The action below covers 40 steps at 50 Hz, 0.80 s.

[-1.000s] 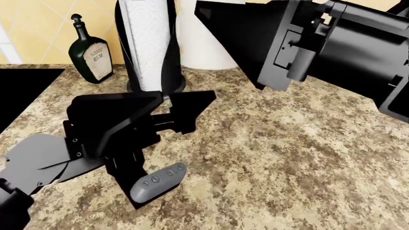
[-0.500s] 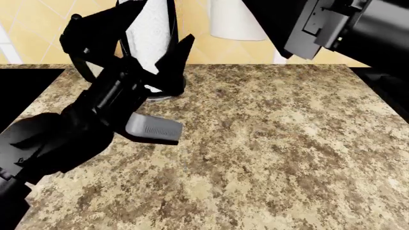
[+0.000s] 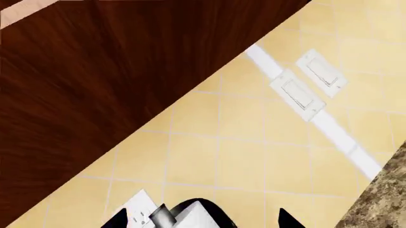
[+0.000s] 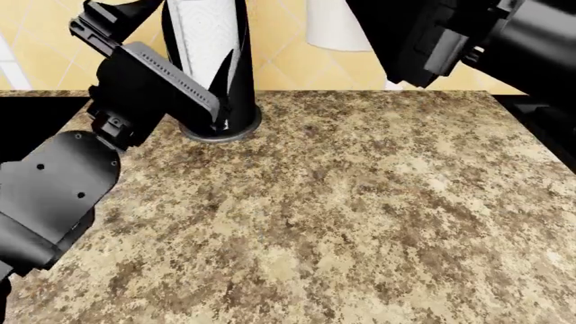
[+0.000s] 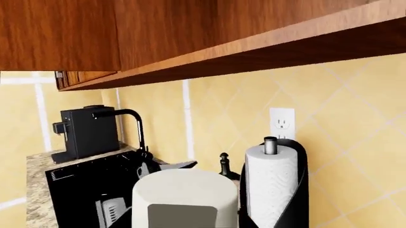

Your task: A wet mug is on the counter and needs to be dried. Pick it up and place it upside down in the open cabinet.

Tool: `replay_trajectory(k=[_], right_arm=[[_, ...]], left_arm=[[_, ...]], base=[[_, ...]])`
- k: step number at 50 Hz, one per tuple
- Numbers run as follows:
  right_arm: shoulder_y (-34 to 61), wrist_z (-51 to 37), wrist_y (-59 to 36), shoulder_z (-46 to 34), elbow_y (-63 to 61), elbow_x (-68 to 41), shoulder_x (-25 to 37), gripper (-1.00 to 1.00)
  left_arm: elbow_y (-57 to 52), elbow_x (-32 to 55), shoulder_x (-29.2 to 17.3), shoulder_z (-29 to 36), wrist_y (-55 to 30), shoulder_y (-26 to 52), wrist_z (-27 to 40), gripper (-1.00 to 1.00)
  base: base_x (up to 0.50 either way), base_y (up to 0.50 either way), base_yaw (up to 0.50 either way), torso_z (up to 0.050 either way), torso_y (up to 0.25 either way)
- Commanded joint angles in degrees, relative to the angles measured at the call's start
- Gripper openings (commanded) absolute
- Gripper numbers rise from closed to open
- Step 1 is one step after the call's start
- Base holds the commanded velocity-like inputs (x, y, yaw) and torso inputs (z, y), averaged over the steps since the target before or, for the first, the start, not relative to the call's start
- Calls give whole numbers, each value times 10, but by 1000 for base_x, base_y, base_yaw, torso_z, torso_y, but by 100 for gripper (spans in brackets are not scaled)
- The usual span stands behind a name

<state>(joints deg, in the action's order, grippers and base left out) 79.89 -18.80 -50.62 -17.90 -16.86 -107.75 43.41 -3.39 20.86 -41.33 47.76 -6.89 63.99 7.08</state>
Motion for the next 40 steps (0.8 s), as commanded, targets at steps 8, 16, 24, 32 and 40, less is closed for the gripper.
replay_trajectory(k=[8,16,24,32,40], right_arm=[[35,-33,0,5,-93,72,3,-100],[50,-28,5,15,-121,102,6,-100],[79,-22,6,22,-136,113,5,-100],[92,-14,12,25,-149,137,-1,-100],[98,-3,23,26,-153,176,-13,-100]], left_arm=[[-57,171,-23,-21,-150,-2,-47,100],[-57,176,-22,-18,-162,-1,-45,100],[-62,182,-24,-19,-166,-3,-45,100],[-62,182,-24,-20,-165,-5,-45,100],[-63,183,-27,-21,-161,-8,-46,100]], base=[[0,0,0,0,0],[0,0,0,0,0],[0,0,0,0,0],[0,0,0,1,1],[0,0,0,0,0]])
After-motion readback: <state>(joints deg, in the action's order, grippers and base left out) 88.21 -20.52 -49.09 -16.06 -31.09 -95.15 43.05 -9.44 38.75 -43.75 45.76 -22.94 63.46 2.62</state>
